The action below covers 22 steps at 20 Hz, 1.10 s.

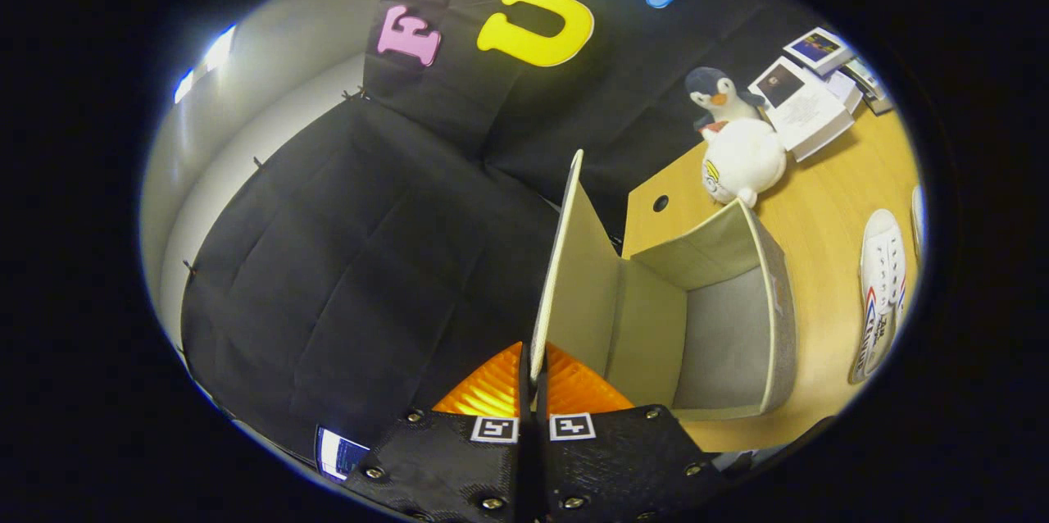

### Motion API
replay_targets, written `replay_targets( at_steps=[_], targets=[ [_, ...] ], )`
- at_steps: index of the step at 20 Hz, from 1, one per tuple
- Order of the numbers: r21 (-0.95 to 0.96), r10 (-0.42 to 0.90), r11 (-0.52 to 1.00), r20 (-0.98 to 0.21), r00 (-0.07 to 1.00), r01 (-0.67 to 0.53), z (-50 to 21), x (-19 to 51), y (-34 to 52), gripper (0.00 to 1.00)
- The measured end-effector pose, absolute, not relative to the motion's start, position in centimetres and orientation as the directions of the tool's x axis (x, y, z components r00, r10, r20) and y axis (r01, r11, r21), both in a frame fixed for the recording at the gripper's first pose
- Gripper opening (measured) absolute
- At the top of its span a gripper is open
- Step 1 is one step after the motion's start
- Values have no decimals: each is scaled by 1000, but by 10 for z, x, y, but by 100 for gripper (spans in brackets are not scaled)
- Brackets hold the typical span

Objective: Open the storage box then place both shoes into the box .Put the left shoe in first, then the right shoe, with the right side of both shoes facing outward in a uniform manner.

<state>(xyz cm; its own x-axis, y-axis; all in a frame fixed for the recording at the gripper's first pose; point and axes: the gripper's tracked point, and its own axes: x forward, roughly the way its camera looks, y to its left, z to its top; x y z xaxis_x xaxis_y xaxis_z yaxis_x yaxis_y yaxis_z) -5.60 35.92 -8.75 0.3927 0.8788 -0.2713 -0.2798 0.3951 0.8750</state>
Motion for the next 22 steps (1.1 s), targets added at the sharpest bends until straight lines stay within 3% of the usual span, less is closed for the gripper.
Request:
replay_targets(
  at_steps=[9,13,14,15,16,18,22],
  targets=[
    [792,892,428,-294,343,-436,-78,-81,434,0],
    [735,899,431,-301,317,-523,-83,-92,470,13],
    [712,897,437,-300,325,-549,-83,-90,474,38],
    [692,895,443,-300,331,-570,-81,-88,475,51],
    [671,891,452,-301,340,-588,-81,-88,477,81],
    [640,880,473,-307,363,-606,-83,-86,473,97],
    [593,841,539,-336,425,-598,-89,-70,448,97]
  ],
)
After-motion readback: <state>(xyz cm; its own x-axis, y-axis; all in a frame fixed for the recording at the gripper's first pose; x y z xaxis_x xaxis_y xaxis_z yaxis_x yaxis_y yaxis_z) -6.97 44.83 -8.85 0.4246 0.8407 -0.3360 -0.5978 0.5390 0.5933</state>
